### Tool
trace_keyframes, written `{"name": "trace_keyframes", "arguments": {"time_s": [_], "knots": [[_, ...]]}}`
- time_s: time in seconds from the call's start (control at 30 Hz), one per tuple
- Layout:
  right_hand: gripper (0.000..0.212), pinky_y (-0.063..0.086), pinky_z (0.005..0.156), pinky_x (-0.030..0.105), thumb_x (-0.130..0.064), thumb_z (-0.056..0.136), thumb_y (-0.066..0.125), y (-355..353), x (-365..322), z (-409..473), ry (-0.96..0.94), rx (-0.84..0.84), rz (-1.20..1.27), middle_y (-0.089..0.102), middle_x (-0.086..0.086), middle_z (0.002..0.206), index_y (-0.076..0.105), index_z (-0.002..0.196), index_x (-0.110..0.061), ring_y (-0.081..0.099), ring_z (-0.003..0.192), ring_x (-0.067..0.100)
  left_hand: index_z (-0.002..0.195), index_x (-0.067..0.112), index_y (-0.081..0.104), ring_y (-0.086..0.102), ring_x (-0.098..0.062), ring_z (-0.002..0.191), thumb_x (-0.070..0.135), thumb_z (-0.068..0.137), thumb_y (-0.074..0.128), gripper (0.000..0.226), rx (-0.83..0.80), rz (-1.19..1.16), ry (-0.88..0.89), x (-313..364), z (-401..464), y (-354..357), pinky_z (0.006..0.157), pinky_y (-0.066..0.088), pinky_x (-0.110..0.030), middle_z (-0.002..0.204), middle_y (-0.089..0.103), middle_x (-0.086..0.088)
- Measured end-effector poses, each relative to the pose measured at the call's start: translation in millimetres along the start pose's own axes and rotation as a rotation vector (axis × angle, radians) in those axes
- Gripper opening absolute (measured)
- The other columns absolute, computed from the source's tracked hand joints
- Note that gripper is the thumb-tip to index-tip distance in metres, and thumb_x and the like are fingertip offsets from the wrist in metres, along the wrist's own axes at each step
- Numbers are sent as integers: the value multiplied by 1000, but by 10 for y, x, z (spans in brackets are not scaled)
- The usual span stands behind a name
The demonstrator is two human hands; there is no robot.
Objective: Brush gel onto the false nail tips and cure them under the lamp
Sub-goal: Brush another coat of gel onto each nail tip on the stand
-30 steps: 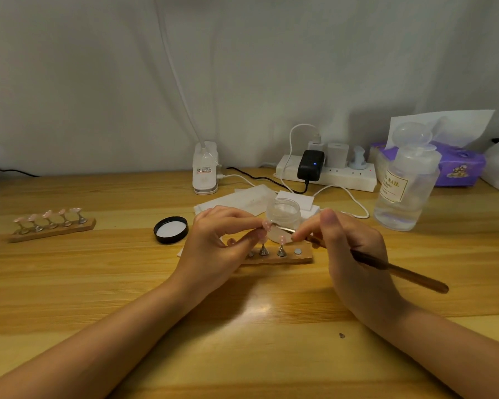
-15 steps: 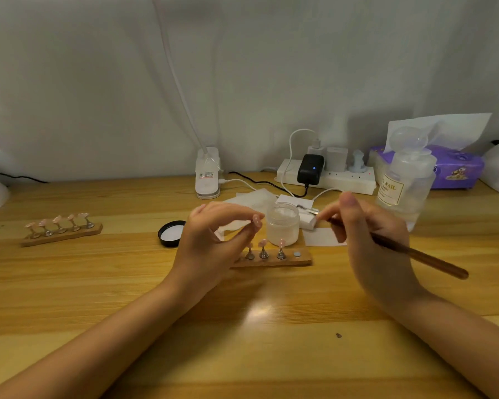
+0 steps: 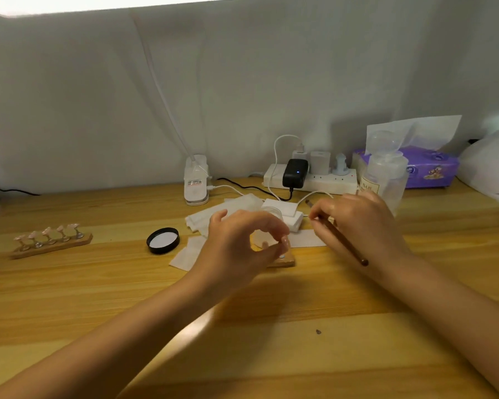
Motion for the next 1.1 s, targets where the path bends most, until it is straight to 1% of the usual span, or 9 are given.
{"name": "trace_keyframes", "arguments": {"time_s": [0.1, 0.2, 0.37, 0.5, 0.67, 0.87, 0.97, 1.03, 1.1], "knots": [[8, 40, 72, 33, -13, 77, 72, 8, 5, -13, -29, -11, -55, 69, 4, 73, 70, 85, -14, 63, 67, 22, 96, 42, 44, 52, -4, 104, 24, 78, 71, 36, -16, 84, -30, 18, 14, 90, 108, 14, -34, 80, 55, 28], [14, 43, 69, 34, -6, 71, 76, 22, 9, -18, -63, -14, -100, 69, 5, 70, 69, 82, -13, 63, 62, 22, 98, 44, 39, 46, -3, 109, 29, 79, 70, 39, -52, 167, -75, -20, 37, 150, 89, 7, -19, 79, 53, 29], [17, 43, 64, 33, 0, 67, 77, 35, -11, -10, -105, -13, -164, 67, 4, 65, 69, 77, -12, 61, 58, 23, 100, 45, 40, 41, -1, 107, 41, 81, 65, 31, -83, 328, -74, -60, 82, 210, 73, 8, -22, 83, 53, 26], [19, 33, 81, 28, -14, 90, 54, 96, -15, -19, -108, -156, -197, 67, -5, 94, 63, 103, -24, 59, 88, 15, 106, 42, 44, 45, -4, 109, 47, 79, 65, 34, -91, 381, -36, -37, 72, 140, 73, 10, -24, 102, 62, 22], [22, 27, 78, 26, -18, 94, 48, 105, -35, -8, -93, -218, -193, 65, -9, 103, 57, 110, -29, 55, 94, 12, 110, 37, 54, 43, -6, 118, 46, 71, 70, 43, 46, 510, 63, -123, -53, -193, 77, 11, -22, 119, 54, 20], [24, 31, 82, 28, -21, 97, 44, 123, -81, 2, -72, -334, -241, 63, -5, 104, 50, 119, -26, 56, 93, 16, 115, 42, 43, 37, 6, 109, 56, 67, 61, 54, -52, 336, -124, -449, -272, -376, 84, 15, -19, 111, 42, 30], [21, 33, 83, 29, -19, 96, 44, 101, -117, 3, -85, -376, -283, 62, -5, 103, 52, 114, -26, 56, 93, 16, 108, 46, 44, 46, -2, 107, 60, 56, 56, 55, -136, 186, -219, -531, -291, -336, 103, 26, -34, 102, 49, 28], [18, 31, 80, 28, -17, 96, 44, 82, -140, -1, -99, -393, -296, 61, -5, 100, 53, 109, -25, 55, 92, 17, 104, 46, 48, 48, -6, 107, 56, 59, 60, 48, -183, 131, -242, -552, -283, -296, 102, 34, -41, 102, 52, 25], [16, 27, 76, 27, -16, 96, 44, 71, -150, -2, -105, -405, -293, 60, -4, 98, 53, 106, -24, 54, 91, 17, 101, 44, 52, 50, -8, 104, 44, 67, 68, 38, -200, 92, -252, -573, -275, -277, 96, 40, -33, 102, 54, 21]]}}
Point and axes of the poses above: each hand's wrist, its own z-axis towards the middle knuckle, its own y-axis out of the palm, x = y × z, the point moved 3 cm from there along z, towards the middle knuckle
